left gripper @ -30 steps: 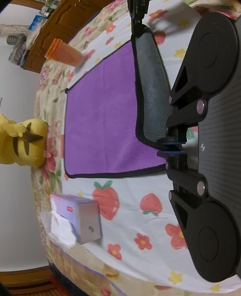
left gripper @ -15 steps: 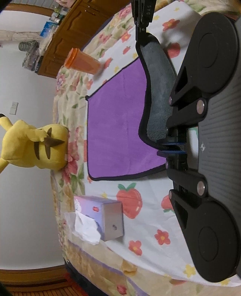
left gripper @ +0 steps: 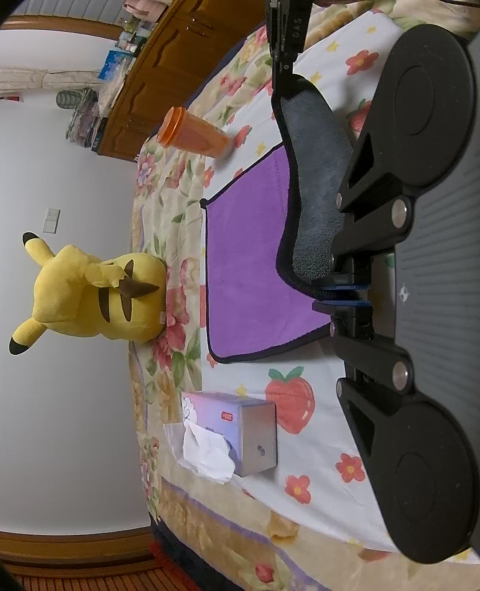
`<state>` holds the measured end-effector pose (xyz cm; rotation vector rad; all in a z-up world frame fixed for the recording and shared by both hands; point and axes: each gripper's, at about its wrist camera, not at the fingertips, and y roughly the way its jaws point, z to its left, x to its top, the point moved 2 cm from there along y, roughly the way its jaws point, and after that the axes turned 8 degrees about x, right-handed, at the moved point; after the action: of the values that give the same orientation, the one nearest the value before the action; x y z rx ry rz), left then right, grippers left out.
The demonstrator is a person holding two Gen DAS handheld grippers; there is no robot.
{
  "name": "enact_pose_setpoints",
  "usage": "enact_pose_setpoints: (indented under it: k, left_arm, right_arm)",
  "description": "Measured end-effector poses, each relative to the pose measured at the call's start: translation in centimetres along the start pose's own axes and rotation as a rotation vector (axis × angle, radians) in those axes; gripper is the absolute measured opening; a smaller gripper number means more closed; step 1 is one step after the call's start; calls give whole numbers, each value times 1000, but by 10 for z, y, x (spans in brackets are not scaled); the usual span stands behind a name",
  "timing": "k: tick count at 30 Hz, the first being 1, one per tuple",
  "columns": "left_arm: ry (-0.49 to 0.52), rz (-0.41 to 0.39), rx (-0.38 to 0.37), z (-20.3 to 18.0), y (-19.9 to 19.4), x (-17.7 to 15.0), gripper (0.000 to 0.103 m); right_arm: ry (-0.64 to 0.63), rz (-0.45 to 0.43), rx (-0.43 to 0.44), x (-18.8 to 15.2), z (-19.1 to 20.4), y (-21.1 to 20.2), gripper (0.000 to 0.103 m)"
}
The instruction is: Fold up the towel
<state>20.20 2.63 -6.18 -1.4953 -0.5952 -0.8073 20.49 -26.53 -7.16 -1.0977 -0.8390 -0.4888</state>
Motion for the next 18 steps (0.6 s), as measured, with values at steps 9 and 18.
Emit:
enact_pose_setpoints:
  k: [9,18]
  left_arm:
    - [-5,-27,12,2,-2,8,7]
    - [-3,-52,20,3,-1,16,7]
  right_arm:
    - [-22,-39,7,9,4,-3,5]
    - [-45,-61,1,18,1,1,5]
